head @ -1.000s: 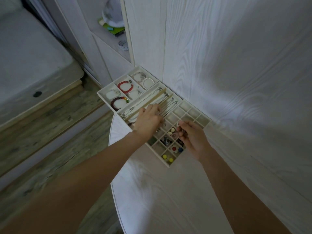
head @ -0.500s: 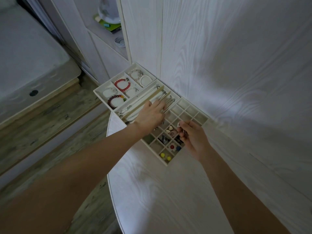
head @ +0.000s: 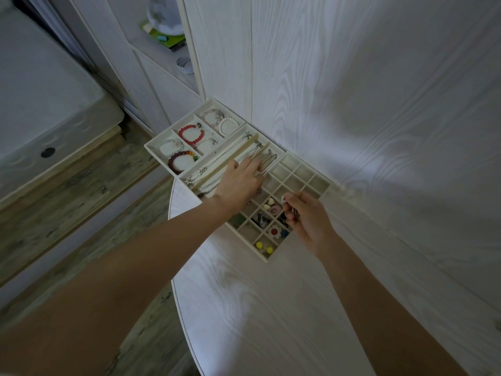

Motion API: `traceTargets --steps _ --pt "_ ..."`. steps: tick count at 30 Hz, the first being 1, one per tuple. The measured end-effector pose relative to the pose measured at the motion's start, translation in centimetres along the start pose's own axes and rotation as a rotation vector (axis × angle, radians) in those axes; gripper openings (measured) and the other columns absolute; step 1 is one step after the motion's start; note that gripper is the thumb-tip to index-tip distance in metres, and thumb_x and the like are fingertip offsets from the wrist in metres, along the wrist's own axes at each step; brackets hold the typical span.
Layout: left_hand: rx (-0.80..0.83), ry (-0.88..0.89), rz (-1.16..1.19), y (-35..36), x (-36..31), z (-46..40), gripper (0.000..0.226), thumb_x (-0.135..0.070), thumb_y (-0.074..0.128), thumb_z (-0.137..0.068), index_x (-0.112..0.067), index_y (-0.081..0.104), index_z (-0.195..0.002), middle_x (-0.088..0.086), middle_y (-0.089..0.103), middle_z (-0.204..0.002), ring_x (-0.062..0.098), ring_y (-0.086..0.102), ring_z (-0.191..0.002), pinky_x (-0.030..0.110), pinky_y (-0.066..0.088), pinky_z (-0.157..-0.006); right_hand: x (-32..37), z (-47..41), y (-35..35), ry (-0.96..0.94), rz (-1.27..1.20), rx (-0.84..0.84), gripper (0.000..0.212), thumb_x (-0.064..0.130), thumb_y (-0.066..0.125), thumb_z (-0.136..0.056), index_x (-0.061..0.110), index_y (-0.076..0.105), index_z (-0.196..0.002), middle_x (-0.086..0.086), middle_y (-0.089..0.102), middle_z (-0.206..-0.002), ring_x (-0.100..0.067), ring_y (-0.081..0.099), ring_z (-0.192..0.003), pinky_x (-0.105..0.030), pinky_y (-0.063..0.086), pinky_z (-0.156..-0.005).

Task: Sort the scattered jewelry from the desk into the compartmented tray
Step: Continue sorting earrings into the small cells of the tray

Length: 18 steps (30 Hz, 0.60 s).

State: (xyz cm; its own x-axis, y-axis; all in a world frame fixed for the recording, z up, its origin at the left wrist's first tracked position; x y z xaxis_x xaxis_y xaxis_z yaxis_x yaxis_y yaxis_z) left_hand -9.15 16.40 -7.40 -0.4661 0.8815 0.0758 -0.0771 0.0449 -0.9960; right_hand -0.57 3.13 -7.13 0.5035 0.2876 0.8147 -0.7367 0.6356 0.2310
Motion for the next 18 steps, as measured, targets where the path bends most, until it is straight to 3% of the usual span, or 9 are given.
traceTargets --steps 6,10,15,18 --pt "-0.023 -0.015 0.036 0.0 0.0 0.1 0.021 -0.025 0.055 -0.090 -0.019 0.062 -0.109 0.003 0.038 -0.133 0.019 0.035 -0.123 0.036 0.030 -0.097 -0.1 -0.2 -0.4 0.008 0.021 -0.024 0.014 0.008 0.053 -0.093 0.007 0.061 -0.082 0.002 0.058 -0.060 -0.007 0.043 -0.049 -0.015 0.038 -0.048" --pt "-0.131 -0.042 0.098 0.0 0.2 1.3 0.016 -0.016 0.069 -0.079 -0.019 0.068 -0.095 0.005 0.052 -0.119 0.021 0.048 -0.109 0.036 0.038 -0.086 -0.1 -0.5 0.0 0.017 0.101 -0.050 0.014 0.007 0.054 -0.092 0.007 0.064 -0.082 -0.001 0.063 -0.063 -0.008 0.045 -0.050 -0.020 0.038 -0.053" --pt "-0.238 -0.017 0.117 -0.5 1.6 3.0 0.027 -0.012 0.086 -0.057 -0.019 0.072 -0.079 0.005 0.061 -0.103 0.021 0.056 -0.093 0.033 0.045 -0.071 -0.2 -2.1 1.3 -0.074 0.408 -0.173 0.015 0.014 0.066 -0.085 0.017 0.065 -0.070 0.001 0.061 -0.068 -0.012 0.056 -0.063 -0.026 0.046 -0.066" --pt "-0.253 -0.001 0.113 -0.5 2.8 3.8 0.030 -0.011 0.088 -0.054 -0.023 0.075 -0.079 0.003 0.062 -0.109 0.016 0.043 -0.098 0.032 0.044 -0.069 -0.3 -3.2 2.6 -0.192 0.600 -0.208 0.009 0.018 0.068 -0.084 0.013 0.072 -0.078 0.003 0.064 -0.071 -0.009 0.057 -0.064 -0.020 0.044 -0.066"
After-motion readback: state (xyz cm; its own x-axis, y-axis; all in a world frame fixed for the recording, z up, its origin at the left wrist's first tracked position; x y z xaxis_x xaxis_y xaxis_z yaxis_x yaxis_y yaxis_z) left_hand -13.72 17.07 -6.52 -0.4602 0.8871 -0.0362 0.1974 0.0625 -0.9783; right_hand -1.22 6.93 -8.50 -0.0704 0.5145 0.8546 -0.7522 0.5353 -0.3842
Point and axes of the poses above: each hand's wrist, its own z-axis away from the middle knuckle, its own y-axis out of the palm, x = y × z, the point moved 3 cm from there along -z, towards the middle knuckle
